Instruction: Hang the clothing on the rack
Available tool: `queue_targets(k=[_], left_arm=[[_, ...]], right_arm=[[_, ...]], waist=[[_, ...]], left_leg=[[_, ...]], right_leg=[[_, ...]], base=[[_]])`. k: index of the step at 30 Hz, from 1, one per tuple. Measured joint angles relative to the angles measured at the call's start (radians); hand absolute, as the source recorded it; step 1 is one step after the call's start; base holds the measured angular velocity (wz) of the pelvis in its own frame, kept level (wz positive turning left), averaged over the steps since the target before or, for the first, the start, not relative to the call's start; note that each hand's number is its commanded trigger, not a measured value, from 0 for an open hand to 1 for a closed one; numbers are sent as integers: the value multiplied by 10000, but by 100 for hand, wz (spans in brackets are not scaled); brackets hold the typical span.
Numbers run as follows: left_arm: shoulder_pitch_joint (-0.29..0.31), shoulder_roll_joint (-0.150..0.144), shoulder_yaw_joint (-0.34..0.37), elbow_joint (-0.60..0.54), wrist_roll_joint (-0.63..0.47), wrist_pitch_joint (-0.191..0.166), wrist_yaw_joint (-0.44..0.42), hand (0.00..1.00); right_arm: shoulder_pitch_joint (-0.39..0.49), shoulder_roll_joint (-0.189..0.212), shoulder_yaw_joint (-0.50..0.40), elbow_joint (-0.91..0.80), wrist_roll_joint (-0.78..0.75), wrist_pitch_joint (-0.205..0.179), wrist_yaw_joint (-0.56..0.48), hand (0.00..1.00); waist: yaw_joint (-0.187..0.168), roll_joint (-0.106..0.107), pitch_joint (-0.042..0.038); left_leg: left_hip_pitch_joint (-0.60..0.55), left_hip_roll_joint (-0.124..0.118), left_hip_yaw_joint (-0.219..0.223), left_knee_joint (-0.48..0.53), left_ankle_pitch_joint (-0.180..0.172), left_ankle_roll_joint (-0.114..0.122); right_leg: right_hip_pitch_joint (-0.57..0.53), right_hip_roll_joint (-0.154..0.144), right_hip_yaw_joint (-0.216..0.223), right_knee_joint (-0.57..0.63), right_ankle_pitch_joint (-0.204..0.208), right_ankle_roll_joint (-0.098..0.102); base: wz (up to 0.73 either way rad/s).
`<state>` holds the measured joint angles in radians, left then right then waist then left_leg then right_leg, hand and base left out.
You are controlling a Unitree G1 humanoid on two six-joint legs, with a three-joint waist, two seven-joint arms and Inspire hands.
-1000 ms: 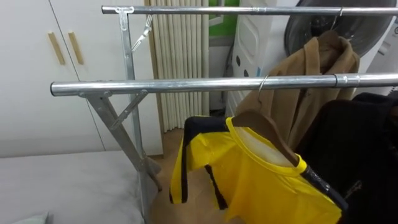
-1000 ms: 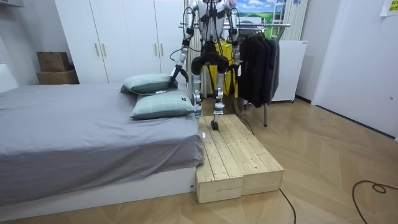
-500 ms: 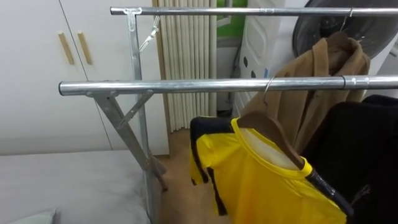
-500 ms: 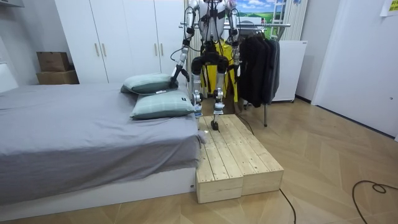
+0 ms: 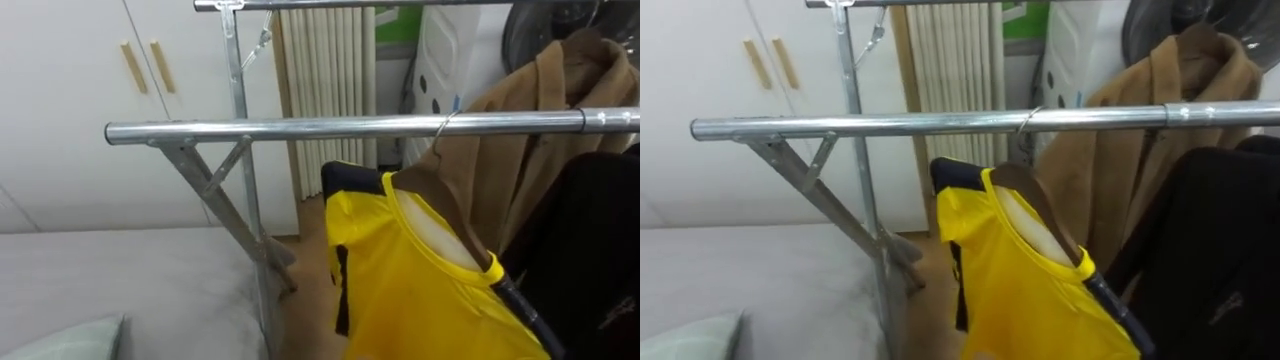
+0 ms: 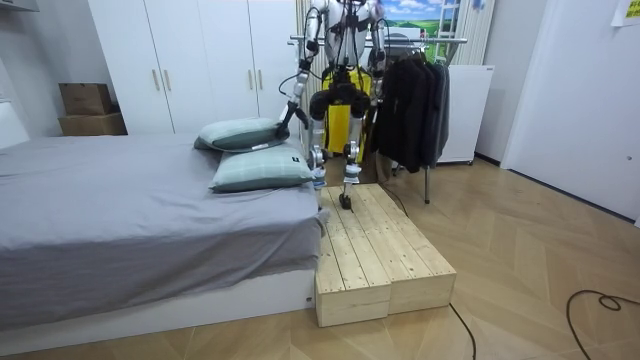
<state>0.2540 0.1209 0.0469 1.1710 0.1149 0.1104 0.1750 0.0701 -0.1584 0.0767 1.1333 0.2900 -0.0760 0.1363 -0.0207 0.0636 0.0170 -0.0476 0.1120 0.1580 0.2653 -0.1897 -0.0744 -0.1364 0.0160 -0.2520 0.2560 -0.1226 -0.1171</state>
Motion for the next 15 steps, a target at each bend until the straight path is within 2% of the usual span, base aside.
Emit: queue_targets(k=[1, 2, 3, 4, 5, 6, 7, 8, 10, 11, 13, 14, 15], left_arm=[[-217, 26, -133, -40, -38, -52, -111, 0], [-364, 36, -159, -90, -47, -89, -143, 0], [-585, 32, -149, -251, -197, -198, -168, 0], [-714, -21, -148, -547, -244, -329, -205, 0], [-708, -45, -131, -646, -247, -397, -249, 0], [-739, -43, -128, -753, -281, -534, -354, 0], [-792, 59, -290, -684, -226, -565, -374, 0], [-865, 123, -335, -662, -222, -564, -422, 0], [-839, 229, -332, -505, -192, -561, -612, 0], [-823, 244, -332, -494, -154, -554, -631, 0], [-725, 294, -289, -424, -151, -486, -719, 0], [-721, 293, -284, -426, -151, -486, -720, 0], [-726, 322, -280, -433, -151, -486, -706, 0]], right_arm=[[-76, 3, 19, 114, -45, 3, 24, 0], [-108, 5, 4, 197, -55, 1, 67, 0], [-137, 21, -17, 344, -210, 14, 120, 0], [-165, 19, -64, 337, -568, 23, 90, 0], [-198, 38, -140, 333, -773, 28, 73, 0], [-228, 78, -211, 325, -1064, 31, 31, 0], [-266, 80, -210, 340, -1149, 48, -29, 0], [-258, 79, -227, 345, -1169, 67, -41, 0], [-67, 52, -250, 347, -1051, 145, -89, 0], [-54, 62, -279, 355, -1025, 159, -104, 0], [-140, 97, -344, 620, -796, 240, -91, 0], [-206, 98, -364, 674, -759, 266, -78, 0], [-290, 110, -406, 684, -714, 328, -62, 0]], waist=[[-15, 54, -13], [-28, 53, -5], [8, -59, 1], [61, -91, -1], [69, -106, -2], [52, -132, -42], [-29, -137, -38], [-76, -140, -38], [-161, -161, -30], [-165, -198, -5], [-160, -312, -2], [-153, -308, -19], [-139, -339, -41]], left_leg=[[-260, -41, 174, 24, 303, 59], [-363, -38, 347, -14, 457, 95], [-481, 4, 929, -116, 756, 173], [-602, 173, 1738, 417, 671, 376], [-618, 284, 2184, 842, 518, 506], [-573, 589, 3110, 1758, 224, 721], [-350, 855, 3708, 2393, -42, 743], [-197, 904, 3891, 2556, -169, 723], [538, 1024, 4004, 2653, -541, 596], [719, 1023, 4115, 2474, -614, 553], [1311, 857, 4450, 1281, -821, 274], [1316, 822, 4478, 1002, -867, 204], [1290, 798, 4615, 618, -981, 19]], right_leg=[[9, -199, -570, -27, -65, -7], [25, -310, -886, -73, -78, -12], [51, -517, -1449, -164, -186, -54], [77, -682, -1918, -116, -323, -3], [121, -744, -2119, -104, -366, -8], [219, -886, -2667, -104, -455, -7], [346, -978, -3246, -107, -518, 6], [421, -1012, -3515, -109, -549, 6], [798, -1104, -4707, -67, -677, 133], [828, -1136, -4900, 10, -726, 161], [829, -1300, -5849, 271, -885, 254], [816, -1345, -6099, 335, -908, 299], [798, -1489, -6562, 552, -976, 492]], base=[[139], [155], [143], [128], [117], [128], [139], [154], [158], [154], [138], [119], [104]])
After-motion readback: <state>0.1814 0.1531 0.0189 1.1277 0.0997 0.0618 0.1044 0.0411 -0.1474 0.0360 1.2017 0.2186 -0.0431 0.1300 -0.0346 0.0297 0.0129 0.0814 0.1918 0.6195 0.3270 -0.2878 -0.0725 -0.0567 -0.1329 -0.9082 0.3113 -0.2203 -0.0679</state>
